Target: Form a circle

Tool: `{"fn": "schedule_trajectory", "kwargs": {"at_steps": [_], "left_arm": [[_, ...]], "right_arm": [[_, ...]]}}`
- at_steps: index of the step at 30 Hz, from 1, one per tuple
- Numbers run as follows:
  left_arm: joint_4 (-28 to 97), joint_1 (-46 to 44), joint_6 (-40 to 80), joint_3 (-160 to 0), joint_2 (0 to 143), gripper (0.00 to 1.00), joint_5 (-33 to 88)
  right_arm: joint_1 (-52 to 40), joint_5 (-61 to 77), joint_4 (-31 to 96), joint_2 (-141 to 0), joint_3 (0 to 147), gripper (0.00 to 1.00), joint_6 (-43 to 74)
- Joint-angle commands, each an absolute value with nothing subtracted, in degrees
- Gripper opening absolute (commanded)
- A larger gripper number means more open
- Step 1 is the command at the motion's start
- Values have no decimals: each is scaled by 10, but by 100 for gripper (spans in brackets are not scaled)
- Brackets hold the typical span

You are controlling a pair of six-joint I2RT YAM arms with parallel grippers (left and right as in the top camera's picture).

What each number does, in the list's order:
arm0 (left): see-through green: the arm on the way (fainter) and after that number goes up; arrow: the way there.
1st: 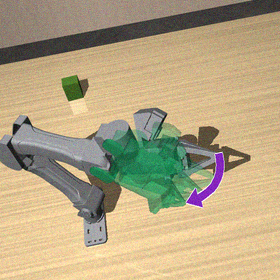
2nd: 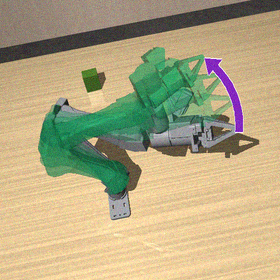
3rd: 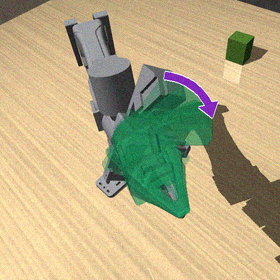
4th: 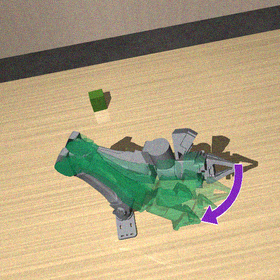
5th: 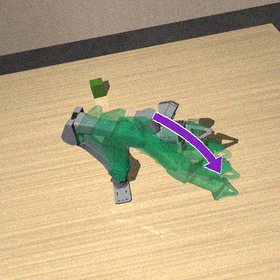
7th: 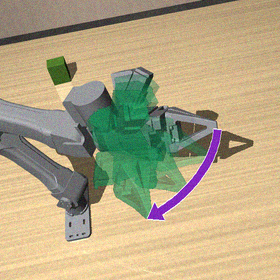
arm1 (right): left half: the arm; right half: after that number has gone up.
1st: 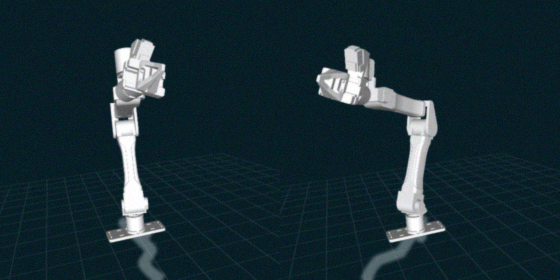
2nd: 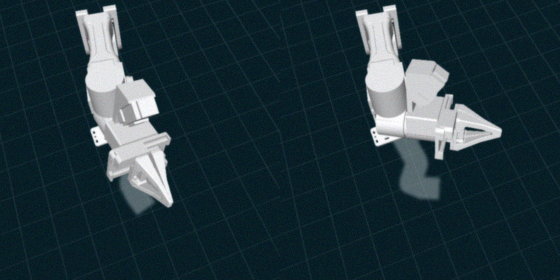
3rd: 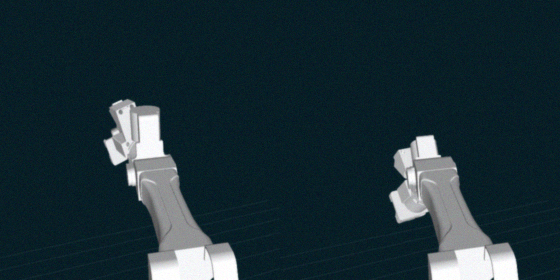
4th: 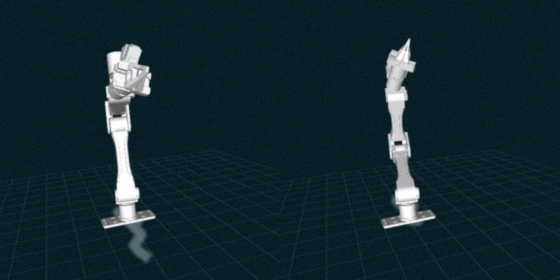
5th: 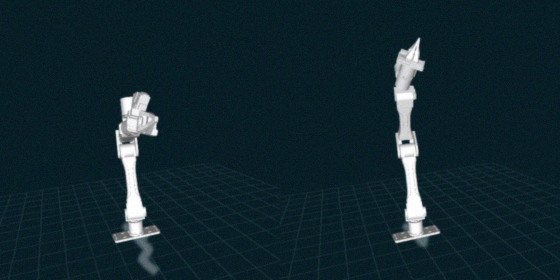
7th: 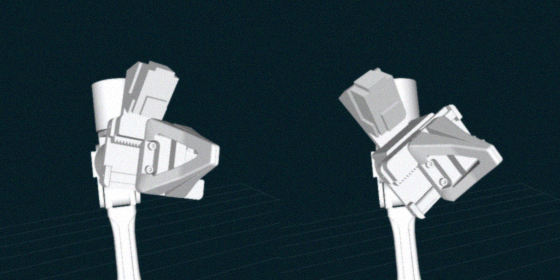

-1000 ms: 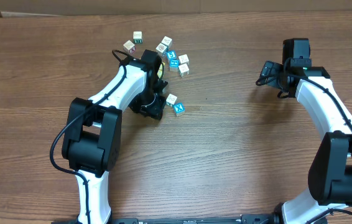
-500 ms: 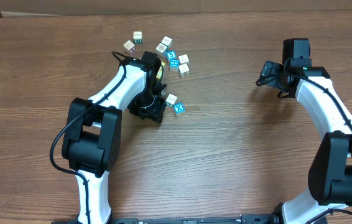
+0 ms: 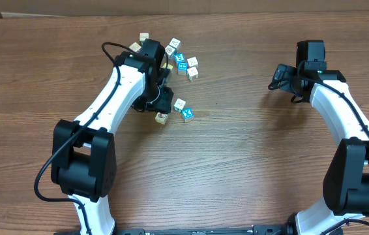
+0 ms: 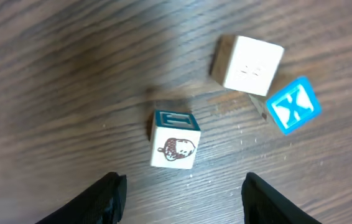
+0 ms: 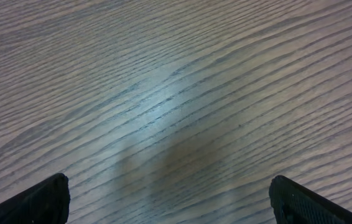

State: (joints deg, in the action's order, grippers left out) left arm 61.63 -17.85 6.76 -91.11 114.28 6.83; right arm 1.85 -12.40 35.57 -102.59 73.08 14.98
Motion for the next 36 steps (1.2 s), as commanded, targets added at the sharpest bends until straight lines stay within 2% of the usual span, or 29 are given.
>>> {"fn": "schedule_trajectory", "kwargs": {"at_steps": [1, 3, 10, 15, 31, 36], "left_arm": [[613, -173, 208, -911, 1141, 59, 53], [612, -173, 270, -908, 1141, 59, 39], [609, -173, 408, -892, 1141, 49, 33], [570, -174, 472, -849, 1141, 51, 23], [492, -188, 468, -805, 1141, 56, 22], [464, -192, 473, -781, 1141, 50, 21]], "right_arm": [[20, -128, 353, -1019, 736, 100, 150], [20, -128, 353, -1018, 736, 100, 150], [20, -128, 353, -1019, 736, 100, 150], [20, -128, 353, -1019, 736, 100, 150], [20, -128, 353, -1019, 736, 100, 150], [20, -128, 353, -1019, 736, 100, 150]]}}
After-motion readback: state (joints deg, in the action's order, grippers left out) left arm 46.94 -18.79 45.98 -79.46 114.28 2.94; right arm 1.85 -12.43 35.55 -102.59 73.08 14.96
